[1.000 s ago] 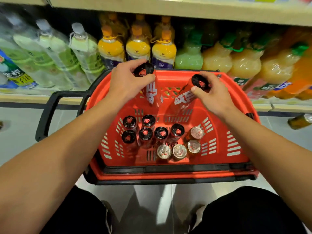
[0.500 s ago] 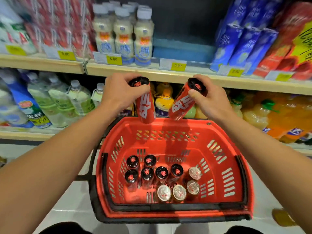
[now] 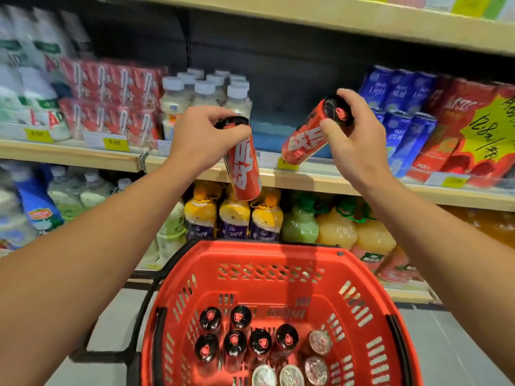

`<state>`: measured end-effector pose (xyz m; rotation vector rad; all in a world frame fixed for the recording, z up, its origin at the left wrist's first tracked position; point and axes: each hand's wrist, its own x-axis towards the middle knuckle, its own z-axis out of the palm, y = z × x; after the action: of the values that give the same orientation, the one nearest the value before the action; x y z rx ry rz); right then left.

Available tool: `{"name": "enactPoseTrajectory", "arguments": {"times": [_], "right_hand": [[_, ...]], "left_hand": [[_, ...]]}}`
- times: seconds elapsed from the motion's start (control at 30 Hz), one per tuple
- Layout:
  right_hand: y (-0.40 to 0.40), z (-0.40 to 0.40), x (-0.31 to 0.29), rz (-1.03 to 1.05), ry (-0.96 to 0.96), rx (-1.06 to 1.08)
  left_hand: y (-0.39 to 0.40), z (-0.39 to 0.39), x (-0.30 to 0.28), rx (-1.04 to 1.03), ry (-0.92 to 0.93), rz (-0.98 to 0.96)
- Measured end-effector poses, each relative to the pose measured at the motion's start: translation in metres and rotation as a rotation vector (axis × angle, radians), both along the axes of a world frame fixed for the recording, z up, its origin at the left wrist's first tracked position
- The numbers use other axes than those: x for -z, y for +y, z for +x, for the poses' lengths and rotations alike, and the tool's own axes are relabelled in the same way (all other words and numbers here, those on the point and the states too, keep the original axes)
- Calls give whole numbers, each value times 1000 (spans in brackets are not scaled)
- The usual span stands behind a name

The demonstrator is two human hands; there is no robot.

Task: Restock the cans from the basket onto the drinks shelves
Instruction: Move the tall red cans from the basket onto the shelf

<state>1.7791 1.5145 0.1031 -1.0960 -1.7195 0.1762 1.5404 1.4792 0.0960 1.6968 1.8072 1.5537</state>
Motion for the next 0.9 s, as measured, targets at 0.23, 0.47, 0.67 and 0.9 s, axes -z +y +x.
{"name": "enactPoseTrajectory", "arguments": {"times": [0.23,0.47,0.67,0.9], "right_hand": [[45,-17,-18,8,49,-26],[83,-42,-33,-13,30,-48],[106,-58,-41,-35,-13,-38],[128,-69,-46,-121,-26,-90]], "left_hand": [[25,-5,-15,-2,10,-56],[48,-10,-37,7,45,-45],[66,-7,-40,36,73,-61],[76,-12,-39,48,80,-80]]}}
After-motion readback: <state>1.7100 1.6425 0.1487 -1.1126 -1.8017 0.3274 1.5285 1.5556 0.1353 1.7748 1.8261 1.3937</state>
